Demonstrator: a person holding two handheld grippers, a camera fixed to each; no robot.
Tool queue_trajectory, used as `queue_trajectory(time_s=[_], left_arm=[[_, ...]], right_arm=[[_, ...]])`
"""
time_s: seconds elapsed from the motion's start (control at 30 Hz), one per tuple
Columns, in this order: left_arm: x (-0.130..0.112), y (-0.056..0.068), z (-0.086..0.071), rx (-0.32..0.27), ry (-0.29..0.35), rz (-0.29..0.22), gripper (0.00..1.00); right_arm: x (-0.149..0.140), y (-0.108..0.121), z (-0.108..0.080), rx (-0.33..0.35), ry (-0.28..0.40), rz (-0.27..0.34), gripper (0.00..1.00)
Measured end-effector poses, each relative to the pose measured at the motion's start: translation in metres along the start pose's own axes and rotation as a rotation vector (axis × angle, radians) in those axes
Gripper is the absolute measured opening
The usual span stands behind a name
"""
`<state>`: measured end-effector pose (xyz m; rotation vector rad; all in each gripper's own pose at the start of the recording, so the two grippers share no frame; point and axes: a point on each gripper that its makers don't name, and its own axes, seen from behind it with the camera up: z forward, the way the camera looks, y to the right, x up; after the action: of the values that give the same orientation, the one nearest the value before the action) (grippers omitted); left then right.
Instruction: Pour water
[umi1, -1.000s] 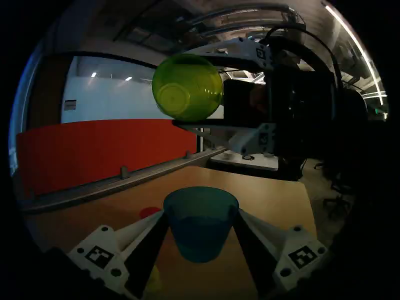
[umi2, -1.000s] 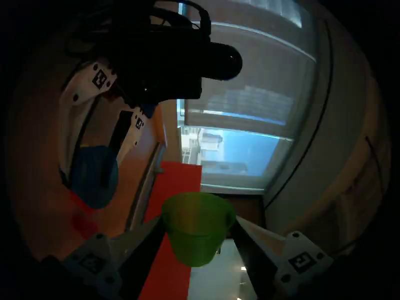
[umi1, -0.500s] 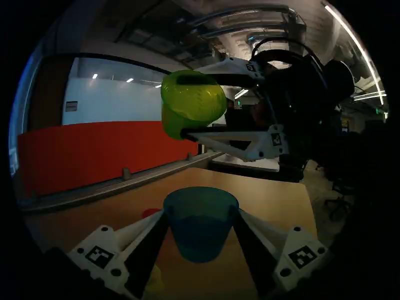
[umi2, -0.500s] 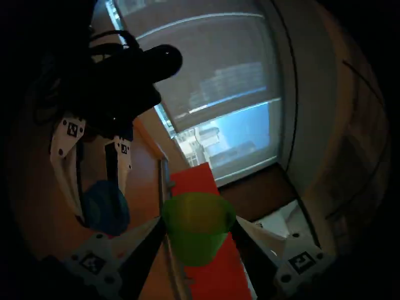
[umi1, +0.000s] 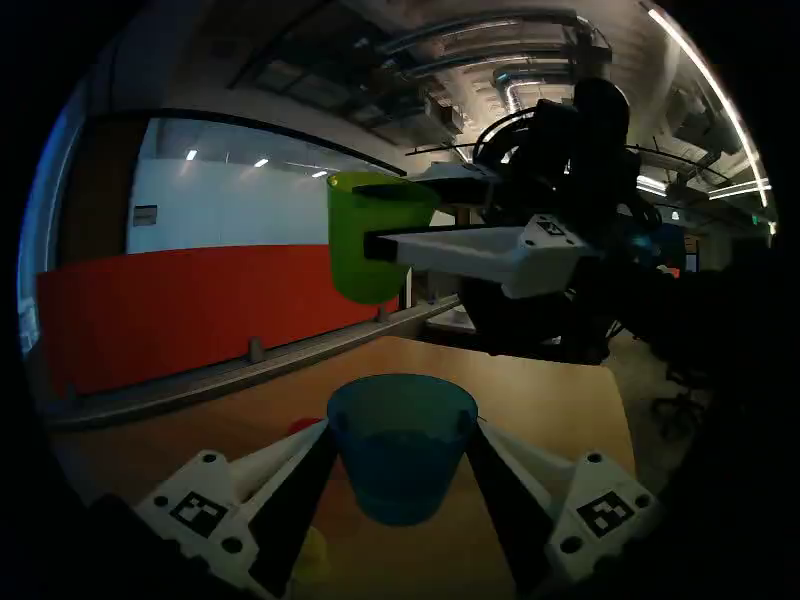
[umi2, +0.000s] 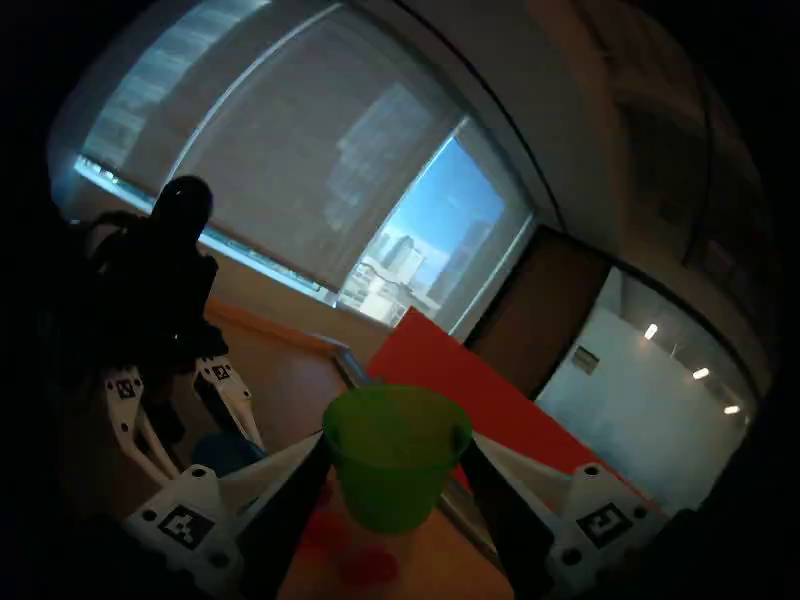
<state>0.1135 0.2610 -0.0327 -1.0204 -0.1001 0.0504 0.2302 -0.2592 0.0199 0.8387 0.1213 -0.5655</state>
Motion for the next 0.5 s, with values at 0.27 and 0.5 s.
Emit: queue_trajectory(time_s=[0.27, 0.5], left_arm=[[0.0027, -0.0002, -0.0013, 0.005, -0.002, 0.005, 0.85], [0.0032, -0.0001, -0.0007, 0.007, -0.005, 0.008, 0.84]], right_arm=[[0.0058, -0.0035, -0.005, 0.048, 0.019, 0.316, 0.9], [0.0064, -0.0012, -0.0087, 0.085, 0.031, 0.513, 0.9]])
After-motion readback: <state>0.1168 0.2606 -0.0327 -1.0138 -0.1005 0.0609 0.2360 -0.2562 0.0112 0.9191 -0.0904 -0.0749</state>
